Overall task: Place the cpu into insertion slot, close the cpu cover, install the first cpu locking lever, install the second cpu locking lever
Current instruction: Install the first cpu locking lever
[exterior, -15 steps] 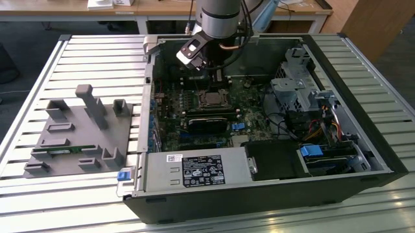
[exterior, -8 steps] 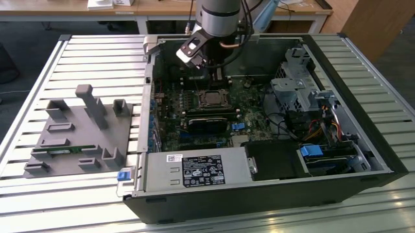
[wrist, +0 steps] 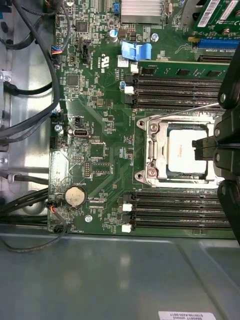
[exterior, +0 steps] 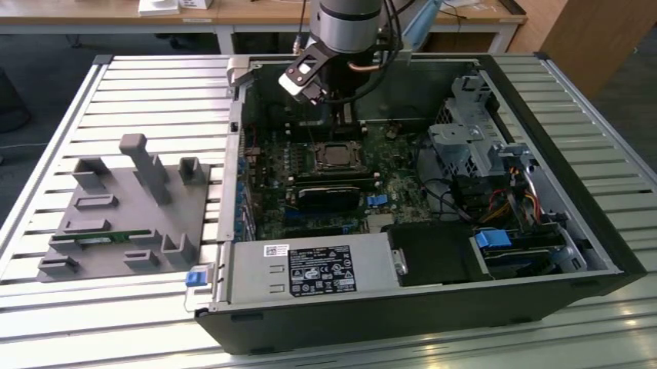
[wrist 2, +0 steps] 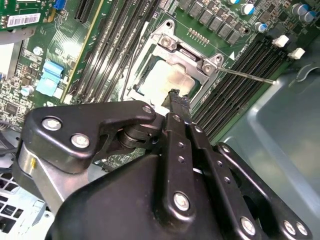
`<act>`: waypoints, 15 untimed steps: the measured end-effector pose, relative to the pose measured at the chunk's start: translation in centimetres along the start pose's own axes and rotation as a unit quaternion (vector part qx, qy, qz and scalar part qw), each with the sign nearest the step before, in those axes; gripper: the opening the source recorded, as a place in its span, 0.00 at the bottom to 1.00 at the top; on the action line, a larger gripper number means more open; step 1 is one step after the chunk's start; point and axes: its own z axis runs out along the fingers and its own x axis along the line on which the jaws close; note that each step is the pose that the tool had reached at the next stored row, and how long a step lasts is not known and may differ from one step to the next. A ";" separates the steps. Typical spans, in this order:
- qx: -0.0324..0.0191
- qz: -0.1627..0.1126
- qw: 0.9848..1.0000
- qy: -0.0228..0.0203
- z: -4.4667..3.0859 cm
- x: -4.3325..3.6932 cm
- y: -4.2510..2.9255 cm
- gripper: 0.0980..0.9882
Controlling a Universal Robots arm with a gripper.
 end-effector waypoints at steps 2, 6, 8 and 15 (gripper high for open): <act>0.000 0.000 1.000 0.000 -0.19 0.00 0.00 0.01; 0.000 0.000 1.000 0.000 -0.56 0.00 0.00 0.01; 0.000 0.000 1.000 0.000 -0.78 0.00 0.01 0.01; 0.000 -0.036 0.999 0.000 -0.83 0.00 0.00 0.01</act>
